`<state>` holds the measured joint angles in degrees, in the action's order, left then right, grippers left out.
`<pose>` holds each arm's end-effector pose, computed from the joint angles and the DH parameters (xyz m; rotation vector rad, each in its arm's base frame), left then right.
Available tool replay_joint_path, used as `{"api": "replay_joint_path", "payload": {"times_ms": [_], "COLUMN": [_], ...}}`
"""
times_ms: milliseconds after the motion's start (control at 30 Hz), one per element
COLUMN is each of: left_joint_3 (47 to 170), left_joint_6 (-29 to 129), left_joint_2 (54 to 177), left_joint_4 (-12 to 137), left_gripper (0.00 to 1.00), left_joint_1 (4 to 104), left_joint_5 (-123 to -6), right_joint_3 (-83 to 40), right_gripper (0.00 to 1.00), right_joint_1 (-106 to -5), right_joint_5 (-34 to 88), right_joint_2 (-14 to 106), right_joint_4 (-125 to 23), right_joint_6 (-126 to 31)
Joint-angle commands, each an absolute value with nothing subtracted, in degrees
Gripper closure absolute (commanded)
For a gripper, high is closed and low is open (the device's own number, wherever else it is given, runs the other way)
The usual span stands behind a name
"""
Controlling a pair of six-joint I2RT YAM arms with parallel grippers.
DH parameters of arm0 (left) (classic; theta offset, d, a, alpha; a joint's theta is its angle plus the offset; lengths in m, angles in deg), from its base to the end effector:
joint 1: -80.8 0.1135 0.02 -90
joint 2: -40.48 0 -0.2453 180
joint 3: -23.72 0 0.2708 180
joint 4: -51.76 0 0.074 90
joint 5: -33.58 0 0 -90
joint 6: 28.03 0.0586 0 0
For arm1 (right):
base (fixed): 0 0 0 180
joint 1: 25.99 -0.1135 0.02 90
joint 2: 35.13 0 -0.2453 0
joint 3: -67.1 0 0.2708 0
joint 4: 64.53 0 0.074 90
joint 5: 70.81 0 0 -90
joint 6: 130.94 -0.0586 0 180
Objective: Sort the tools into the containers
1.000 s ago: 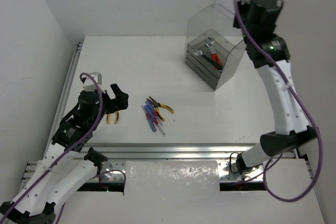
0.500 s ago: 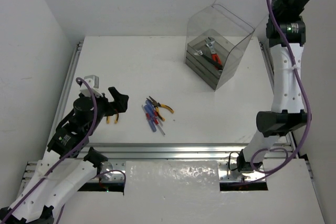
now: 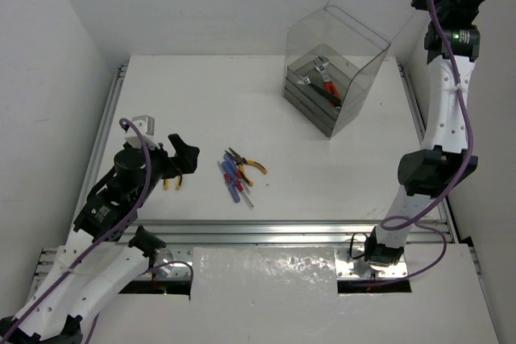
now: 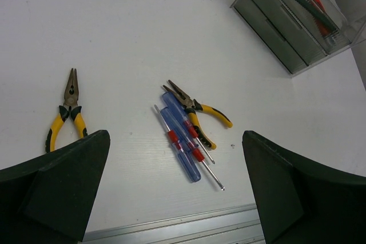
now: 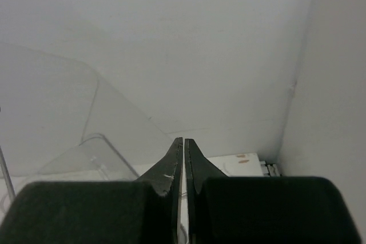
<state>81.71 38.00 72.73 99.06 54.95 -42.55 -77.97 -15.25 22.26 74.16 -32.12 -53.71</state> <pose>0.1665 -0.0651 0.3139 -0.1289 1.9467 -0.3425 0.4457 -0.0813 0.5111 0.2659 1.4889 0.0689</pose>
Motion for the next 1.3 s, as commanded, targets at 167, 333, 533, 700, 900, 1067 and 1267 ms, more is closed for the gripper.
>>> {"api": "replay_joint_path", "payload": {"times_ms": [167, 333, 533, 700, 900, 1067, 1267], "left_joint_3": [81.7, 81.7, 81.7, 82.1, 72.5, 82.3, 104.0], "left_joint_6": [39.1, 39.1, 38.2, 28.9, 11.5, 4.1, -1.7], "left_joint_2": [73.1, 72.8, 73.3, 79.0, 95.7, 119.0, 147.0], "left_joint_4": [95.9, 95.9, 96.1, 92.2, 51.4, 28.9, 23.9], "left_gripper": [0.0, 0.0, 0.0, 0.0, 0.0, 0.02, 0.2], "left_joint_1": [54.4, 54.3, 54.4, 54.4, 54.3, 53.0, 51.3], "left_joint_5": [-43.3, -43.2, -41.3, -49.1, -69.2, -71.8, -70.7], "right_joint_3": [-68.8, -67.6, -66.6, -41.4, -17.2, -4.7, -4.9], "right_gripper": [0.97, 0.91, 0.32, 0.01, 0.01, 0.01, 0.01], "right_joint_1": [-16.0, -16.3, -34.7, -44.5, -48.8, -48.7, -48.4], "right_joint_5": [39.4, 41.4, 20.0, 17.7, 8.6, 7.9, 7.1], "right_joint_2": [65.0, 59.6, 53.4, 41.4, 28.8, 14.1, 7.1], "right_joint_4": [-36.3, -31.7, -19.0, -22.1, -23.7, -22.0, -16.9], "right_joint_6": [-55.4, -58.6, -54.1, -59.9, -64.4, -67.0, -68.2]}}
